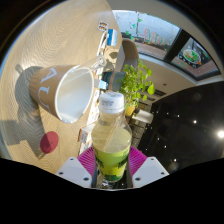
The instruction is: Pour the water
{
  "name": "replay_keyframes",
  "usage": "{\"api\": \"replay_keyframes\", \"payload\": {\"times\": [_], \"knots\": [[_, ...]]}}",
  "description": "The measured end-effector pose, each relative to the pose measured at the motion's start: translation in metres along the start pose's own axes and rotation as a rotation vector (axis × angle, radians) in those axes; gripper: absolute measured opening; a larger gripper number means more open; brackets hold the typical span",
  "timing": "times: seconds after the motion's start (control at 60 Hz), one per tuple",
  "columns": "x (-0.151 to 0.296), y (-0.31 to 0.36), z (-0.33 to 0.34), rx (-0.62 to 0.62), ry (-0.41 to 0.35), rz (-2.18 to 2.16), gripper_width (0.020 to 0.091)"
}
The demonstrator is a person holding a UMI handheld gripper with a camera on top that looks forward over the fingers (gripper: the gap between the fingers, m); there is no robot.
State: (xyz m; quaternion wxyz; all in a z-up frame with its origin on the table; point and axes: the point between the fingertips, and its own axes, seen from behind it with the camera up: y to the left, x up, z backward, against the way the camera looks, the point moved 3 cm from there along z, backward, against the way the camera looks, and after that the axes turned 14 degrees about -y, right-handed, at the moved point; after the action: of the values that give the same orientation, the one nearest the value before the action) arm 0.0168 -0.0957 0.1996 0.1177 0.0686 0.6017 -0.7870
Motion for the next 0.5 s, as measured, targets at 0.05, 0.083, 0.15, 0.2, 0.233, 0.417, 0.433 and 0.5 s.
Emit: {"api": "replay_keyframes", "payload": {"times": [0.05, 0.083, 0.15, 0.2, 0.233, 0.417, 0.433, 0.5], "knots": [[-0.001, 0.001, 0.001, 0.011, -0.009, -0.063, 0.04], [-0.004, 0.002, 0.002, 0.018, -0.009, -0.117, 0.04], [-0.012, 0.003, 0.004, 0.03, -0.004, -0.246, 0.0401], [-0.017, 0.002, 0.006, 0.038, -0.003, -0.354, 0.0402], [-0.02, 0.002, 0.008, 0.038, -0.006, -0.421, 0.0401], [-0.041, 0.004, 0.011, 0.073, -0.04, -0.82, 0.0402], [-0.043, 0.005, 0.011, 0.078, -0.04, -0.862, 0.0402], [-0.051, 0.01, 0.011, 0.098, -0.045, -1.044, 0.0402]]}}
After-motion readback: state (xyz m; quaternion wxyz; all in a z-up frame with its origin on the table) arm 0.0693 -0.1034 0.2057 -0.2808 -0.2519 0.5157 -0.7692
